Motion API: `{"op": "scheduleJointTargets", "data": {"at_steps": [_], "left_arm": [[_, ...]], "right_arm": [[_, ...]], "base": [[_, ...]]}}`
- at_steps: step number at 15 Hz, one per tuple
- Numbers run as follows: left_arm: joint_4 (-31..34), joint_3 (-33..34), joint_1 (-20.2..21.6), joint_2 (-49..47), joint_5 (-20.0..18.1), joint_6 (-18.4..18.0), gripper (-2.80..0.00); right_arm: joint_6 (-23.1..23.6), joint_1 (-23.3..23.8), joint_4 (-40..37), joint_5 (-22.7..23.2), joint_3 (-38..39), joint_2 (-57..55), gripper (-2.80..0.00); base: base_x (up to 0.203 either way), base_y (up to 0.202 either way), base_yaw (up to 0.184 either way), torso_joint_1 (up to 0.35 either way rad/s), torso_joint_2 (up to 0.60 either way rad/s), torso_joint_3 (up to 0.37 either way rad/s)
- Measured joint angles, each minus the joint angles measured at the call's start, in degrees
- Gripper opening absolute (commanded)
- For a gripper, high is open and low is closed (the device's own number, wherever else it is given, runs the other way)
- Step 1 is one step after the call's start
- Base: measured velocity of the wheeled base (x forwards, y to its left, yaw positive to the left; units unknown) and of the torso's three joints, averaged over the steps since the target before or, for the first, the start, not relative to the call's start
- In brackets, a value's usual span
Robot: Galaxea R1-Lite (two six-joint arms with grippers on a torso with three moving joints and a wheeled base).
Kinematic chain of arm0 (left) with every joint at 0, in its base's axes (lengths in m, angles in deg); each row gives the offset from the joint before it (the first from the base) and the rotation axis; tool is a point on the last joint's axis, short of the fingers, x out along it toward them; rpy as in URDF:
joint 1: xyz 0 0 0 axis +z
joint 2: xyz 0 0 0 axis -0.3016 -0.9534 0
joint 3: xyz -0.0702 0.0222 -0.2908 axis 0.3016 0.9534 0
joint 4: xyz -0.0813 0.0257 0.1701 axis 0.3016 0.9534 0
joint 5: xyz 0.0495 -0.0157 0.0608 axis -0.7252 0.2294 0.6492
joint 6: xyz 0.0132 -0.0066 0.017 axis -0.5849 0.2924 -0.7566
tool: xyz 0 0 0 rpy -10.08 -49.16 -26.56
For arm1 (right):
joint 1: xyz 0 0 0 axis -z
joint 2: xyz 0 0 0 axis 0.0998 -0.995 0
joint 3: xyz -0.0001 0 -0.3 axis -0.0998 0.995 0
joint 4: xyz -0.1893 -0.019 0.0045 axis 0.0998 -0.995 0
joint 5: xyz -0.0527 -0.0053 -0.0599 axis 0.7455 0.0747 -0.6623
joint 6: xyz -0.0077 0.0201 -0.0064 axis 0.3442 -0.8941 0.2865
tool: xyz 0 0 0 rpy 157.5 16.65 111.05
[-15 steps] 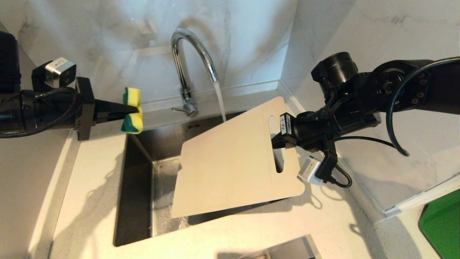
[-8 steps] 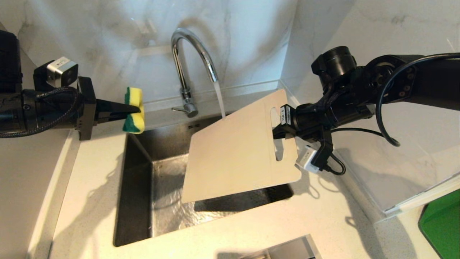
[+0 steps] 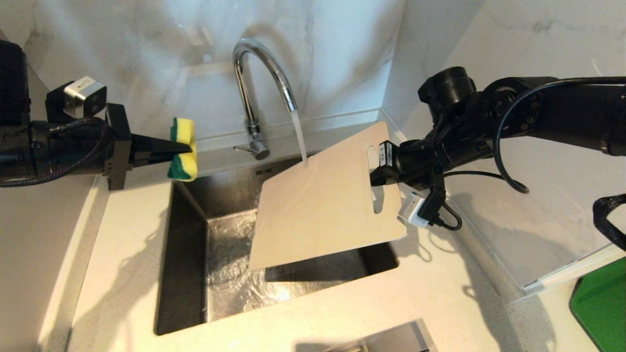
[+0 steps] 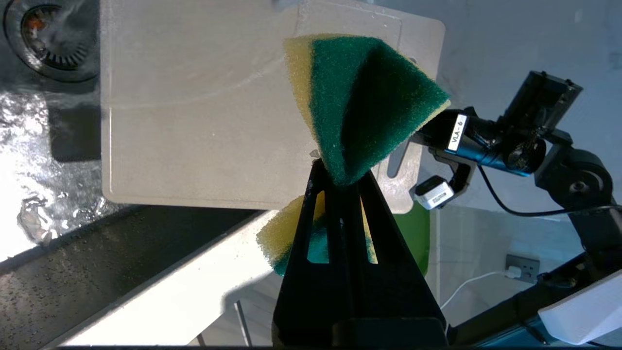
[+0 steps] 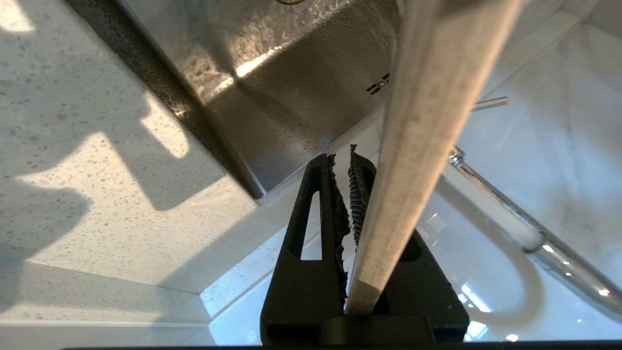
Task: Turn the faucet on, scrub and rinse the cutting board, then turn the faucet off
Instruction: Scrub the cutting board underwater
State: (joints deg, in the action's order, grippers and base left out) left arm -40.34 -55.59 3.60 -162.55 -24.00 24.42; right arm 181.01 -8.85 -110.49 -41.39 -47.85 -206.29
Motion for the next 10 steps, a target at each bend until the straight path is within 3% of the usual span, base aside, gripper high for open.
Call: {"op": "scheduleJointTargets", "data": {"at_steps": [7,10], "left_arm": [[0.24,0.09,-0.51,0.21,-0.60,0.00,-2.80],[0.35,0.58,-1.99,0.60,-0.60,0.09,-2.80]], "right_arm": [[-0.02,-1.70,-0.15,0.37,0.79,1.39,-2.80],[-0.02,-3.86,-0.54,0.07,7.29,4.39,-2.80]], "base": [[0.000,0.000,0.000,0.000,0.00,0.000],[0.000,0.000,0.000,0.000,0.00,0.000]]}}
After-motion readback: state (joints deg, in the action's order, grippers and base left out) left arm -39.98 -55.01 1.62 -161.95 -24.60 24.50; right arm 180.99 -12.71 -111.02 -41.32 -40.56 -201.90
